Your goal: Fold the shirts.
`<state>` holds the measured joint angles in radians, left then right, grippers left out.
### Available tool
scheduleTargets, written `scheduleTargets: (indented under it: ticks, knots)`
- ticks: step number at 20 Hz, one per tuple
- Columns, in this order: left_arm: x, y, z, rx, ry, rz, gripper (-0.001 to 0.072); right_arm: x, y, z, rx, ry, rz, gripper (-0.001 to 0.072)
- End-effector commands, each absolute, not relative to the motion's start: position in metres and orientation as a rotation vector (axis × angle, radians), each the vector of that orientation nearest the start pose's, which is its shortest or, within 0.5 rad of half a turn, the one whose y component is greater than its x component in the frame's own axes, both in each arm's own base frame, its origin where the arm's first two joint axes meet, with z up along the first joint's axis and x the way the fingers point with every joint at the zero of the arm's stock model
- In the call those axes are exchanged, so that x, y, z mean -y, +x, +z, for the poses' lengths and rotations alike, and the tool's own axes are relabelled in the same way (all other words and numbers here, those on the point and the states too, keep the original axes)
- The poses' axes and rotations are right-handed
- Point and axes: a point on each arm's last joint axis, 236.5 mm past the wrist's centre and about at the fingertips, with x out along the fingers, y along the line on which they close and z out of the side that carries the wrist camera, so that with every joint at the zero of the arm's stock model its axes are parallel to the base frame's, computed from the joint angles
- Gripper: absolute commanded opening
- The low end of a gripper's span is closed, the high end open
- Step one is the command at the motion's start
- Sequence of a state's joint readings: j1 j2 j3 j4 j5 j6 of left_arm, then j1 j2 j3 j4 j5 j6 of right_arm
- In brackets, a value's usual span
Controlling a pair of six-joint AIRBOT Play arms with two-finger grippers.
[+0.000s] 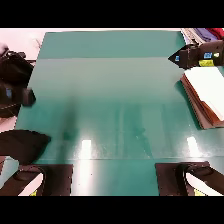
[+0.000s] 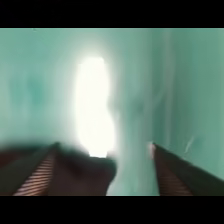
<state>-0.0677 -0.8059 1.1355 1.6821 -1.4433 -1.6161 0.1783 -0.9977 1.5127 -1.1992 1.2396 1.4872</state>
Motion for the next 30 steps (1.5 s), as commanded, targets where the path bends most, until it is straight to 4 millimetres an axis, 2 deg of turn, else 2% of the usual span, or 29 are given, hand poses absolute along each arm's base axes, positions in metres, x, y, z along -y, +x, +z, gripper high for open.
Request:
scheduleTargets:
  ticks: [1, 3, 5, 7, 9, 10, 11, 12, 13, 15, 17, 18, 19, 20, 21, 22, 24, 26, 27, 29, 30]
  knots:
    - [-0.047, 0.217, 0.045, -1.365, 0.089, 0.223, 0.0701, -0.146, 0.351, 0.265, -0.721, 0.100, 0.493, 0.0016]
    - [-0.051, 0.203, 0.004, -1.429, 0.080, 0.247, 0.0701, -0.146, 0.349, 0.263, -0.733, 0.097, 0.495, 0.0015]
    - [-0.055, 0.193, -0.026, -1.457, 0.083, 0.258, 0.0701, -0.146, 0.348, 0.262, -0.737, 0.096, 0.495, 0.0015]
    - [-0.056, 0.187, -0.042, -1.469, 0.062, 0.285, 0.0700, -0.146, 0.348, 0.262, -0.737, 0.096, 0.495, 0.0015]
    - [-0.056, 0.185, -0.044, -1.470, 0.037, 0.308, 0.0699, -0.146, 0.348, 0.262, -0.737, 0.096, 0.495, 0.0016]
    - [-0.056, 0.185, -0.044, -1.469, 0.025, 0.320, 0.0623, -0.146, 0.348, 0.262, -0.737, 0.096, 0.495, 0.0015]
    - [-0.055, 0.184, -0.044, -1.472, 0.025, 0.319, 0.0341, -0.146, 0.348, 0.262, -0.737, 0.096, 0.495, 0.0015]
    - [-0.055, 0.184, -0.044, -1.474, 0.024, 0.320, 0.0102, -0.146, 0.348, 0.262, -0.737, 0.096, 0.495, 0.0015]
    - [-0.056, 0.184, -0.041, -1.472, 0.022, 0.322, 0.0024, -0.146, 0.348, 0.262, -0.736, 0.096, 0.495, 0.0015]
    - [-0.054, 0.204, -0.015, -1.405, 0.003, 0.319, 0.0022, -0.146, 0.351, 0.266, -0.714, 0.100, 0.492, 0.0015]
    - [-0.039, 0.246, 0.048, -1.214, -0.071, 0.262, 0.0021, -0.145, 0.354, 0.282, -0.648, 0.110, 0.488, 0.0015]
    - [-0.020, 0.272, 0.093, -1.077, -0.102, 0.184, 0.0021, -0.144, 0.354, 0.294, -0.604, 0.114, 0.483, 0.0015]
    - [0.000, 0.288, 0.135, -0.965, -0.117, 0.109, 0.0020, -0.143, 0.353, 0.306, -0.555, 0.120, 0.479, 0.0015]
    - [0.023, 0.300, 0.178, -0.854, -0.119, 0.028, 0.0019, -0.140, 0.352, 0.317, -0.515, 0.127, 0.473, 0.0015]
    - [0.045, 0.305, 0.213, -0.770, -0.107, -0.049, 0.0019, -0.137, 0.351, 0.323, -0.493, 0.132, 0.465, 0.0015]
    - [0.071, 0.307, 0.241, -0.711, -0.087, -0.130, 0.0018, -0.131, 0.350, 0.328, -0.482, 0.153, 0.447, 0.0015]
    - [0.118, 0.311, 0.275, -0.653, -0.034, -0.264, 0.0018, -0.119, 0.350, 0.337, -0.482, 0.162, 0.417, 0.0015]
    - [0.172, 0.316, 0.282, -0.656, 0.023, -0.390, 0.0018, -0.108, 0.352, 0.351, -0.477, 0.153, 0.395, 0.0015]
    - [0.199, 0.318, 0.277, -0.671, 0.070, -0.451, 0.0018, -0.104, 0.353, 0.359, -0.476, 0.147, 0.388, 0.0015]
    - [0.258, 0.322, 0.249, -0.728, 0.170, -0.559, 0.0019, -0.100, 0.355, 0.369, -0.479, 0.136, 0.382, 0.0015]
    - [0.289, 0.322, 0.229, -0.757, 0.226, -0.614, 0.0020, -0.100, 0.355, 0.372, -0.484, 0.129, 0.385, 0.0015]
